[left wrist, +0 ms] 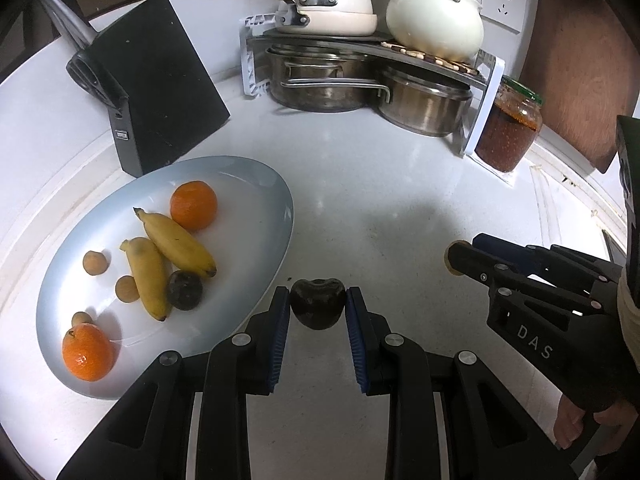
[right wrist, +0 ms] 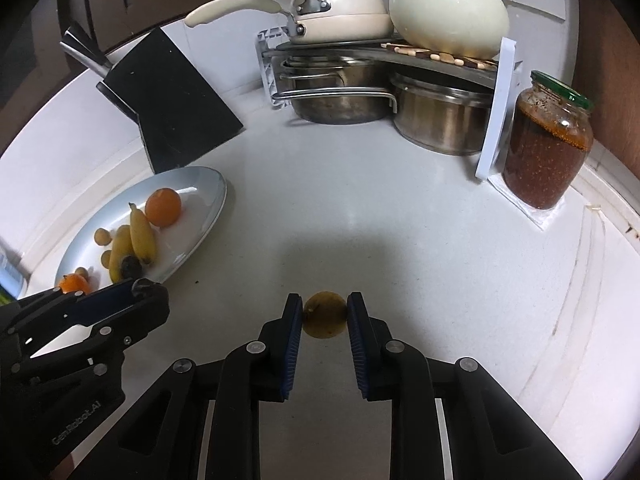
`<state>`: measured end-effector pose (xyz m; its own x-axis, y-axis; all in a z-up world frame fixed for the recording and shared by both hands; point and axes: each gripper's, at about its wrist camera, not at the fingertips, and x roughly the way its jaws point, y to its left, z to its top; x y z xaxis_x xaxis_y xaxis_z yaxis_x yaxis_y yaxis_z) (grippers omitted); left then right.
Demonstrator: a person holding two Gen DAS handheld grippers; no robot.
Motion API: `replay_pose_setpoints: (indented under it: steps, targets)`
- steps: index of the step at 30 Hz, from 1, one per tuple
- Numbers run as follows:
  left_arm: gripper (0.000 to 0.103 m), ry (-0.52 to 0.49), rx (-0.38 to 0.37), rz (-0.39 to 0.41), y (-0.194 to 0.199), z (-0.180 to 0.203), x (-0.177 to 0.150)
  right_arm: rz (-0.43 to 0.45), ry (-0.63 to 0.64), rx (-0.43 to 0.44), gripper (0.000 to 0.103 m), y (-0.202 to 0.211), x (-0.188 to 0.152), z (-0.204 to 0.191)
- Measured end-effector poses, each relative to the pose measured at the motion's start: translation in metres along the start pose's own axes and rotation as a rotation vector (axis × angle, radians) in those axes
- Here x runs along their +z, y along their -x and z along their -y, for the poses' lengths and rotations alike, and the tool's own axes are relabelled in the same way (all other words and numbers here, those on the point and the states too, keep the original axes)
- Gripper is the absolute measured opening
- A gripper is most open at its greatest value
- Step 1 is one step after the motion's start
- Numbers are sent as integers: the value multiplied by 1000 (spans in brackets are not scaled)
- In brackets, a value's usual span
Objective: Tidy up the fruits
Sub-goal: 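Carry the dark fruit in the left tool while the right tool carries the yellow fruit to the plate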
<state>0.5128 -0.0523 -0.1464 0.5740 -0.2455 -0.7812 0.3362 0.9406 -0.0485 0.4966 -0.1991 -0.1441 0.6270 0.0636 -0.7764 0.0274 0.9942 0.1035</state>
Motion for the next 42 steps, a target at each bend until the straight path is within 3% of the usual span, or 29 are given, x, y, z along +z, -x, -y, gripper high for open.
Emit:
replay_pose_setpoints:
  steps: [28, 42]
  targets:
    - [28, 18, -9, -9, -4, -8, 0, 1, 10, 13, 24, 0, 1, -6]
    - [28, 59, 9, 54, 19, -30, 6, 72, 44, 61, 24, 23, 19, -30]
